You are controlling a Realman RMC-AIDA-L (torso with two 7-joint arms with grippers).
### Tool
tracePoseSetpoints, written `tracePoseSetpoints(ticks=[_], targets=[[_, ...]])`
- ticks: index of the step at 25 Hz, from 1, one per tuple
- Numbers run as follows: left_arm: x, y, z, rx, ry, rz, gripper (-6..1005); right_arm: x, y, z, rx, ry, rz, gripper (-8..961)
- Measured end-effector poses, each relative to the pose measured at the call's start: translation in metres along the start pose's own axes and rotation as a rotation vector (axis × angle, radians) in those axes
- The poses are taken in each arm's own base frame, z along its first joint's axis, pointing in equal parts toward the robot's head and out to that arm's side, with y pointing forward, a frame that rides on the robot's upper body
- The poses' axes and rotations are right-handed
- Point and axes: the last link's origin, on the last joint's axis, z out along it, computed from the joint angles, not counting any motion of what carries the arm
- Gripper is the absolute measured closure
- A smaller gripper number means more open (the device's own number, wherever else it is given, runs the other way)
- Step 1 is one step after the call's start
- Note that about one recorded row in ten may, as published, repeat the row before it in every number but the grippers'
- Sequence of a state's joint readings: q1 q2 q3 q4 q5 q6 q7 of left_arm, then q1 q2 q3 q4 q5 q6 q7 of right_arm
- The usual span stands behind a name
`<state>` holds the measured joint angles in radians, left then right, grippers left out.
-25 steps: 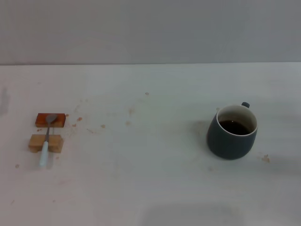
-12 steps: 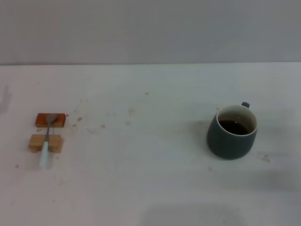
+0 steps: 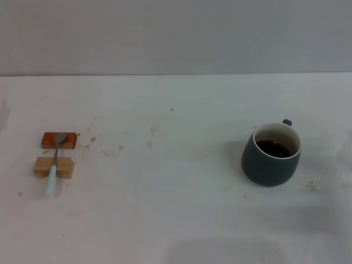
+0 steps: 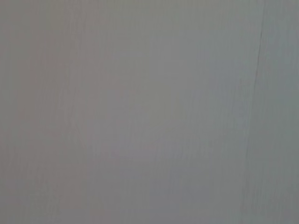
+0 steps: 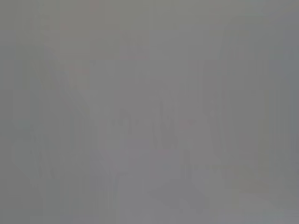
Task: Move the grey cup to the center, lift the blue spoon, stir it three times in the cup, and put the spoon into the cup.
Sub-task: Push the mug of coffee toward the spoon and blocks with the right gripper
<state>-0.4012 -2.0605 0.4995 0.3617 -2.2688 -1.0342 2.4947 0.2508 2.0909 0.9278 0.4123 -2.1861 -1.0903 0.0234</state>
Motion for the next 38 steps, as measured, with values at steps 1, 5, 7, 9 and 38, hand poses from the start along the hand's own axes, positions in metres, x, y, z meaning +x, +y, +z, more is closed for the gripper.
tracePoseSetpoints(ticks=[1,5,7,9,38], targets=[[0.000,0.000,0.000,0.000,0.001,0.000,305,0.002,0.002,-0.002,-0.006,0.010,0.003,904],[0.001,0.000,0.001,-0.002,0.003,0.000,305,0.007,0.007,-0.004,-0.025,0.040,0.007,904],[0.001,0.000,0.001,-0.003,0.004,0.000,305,0.008,0.008,-0.004,-0.030,0.046,0.006,904],[0.001,0.001,0.001,-0.004,0.005,0.000,305,0.010,0.010,-0.005,-0.040,0.060,0.004,904],[0.004,-0.001,0.001,0.015,0.022,-0.019,305,0.033,0.059,-0.010,-0.241,0.239,-0.007,904]])
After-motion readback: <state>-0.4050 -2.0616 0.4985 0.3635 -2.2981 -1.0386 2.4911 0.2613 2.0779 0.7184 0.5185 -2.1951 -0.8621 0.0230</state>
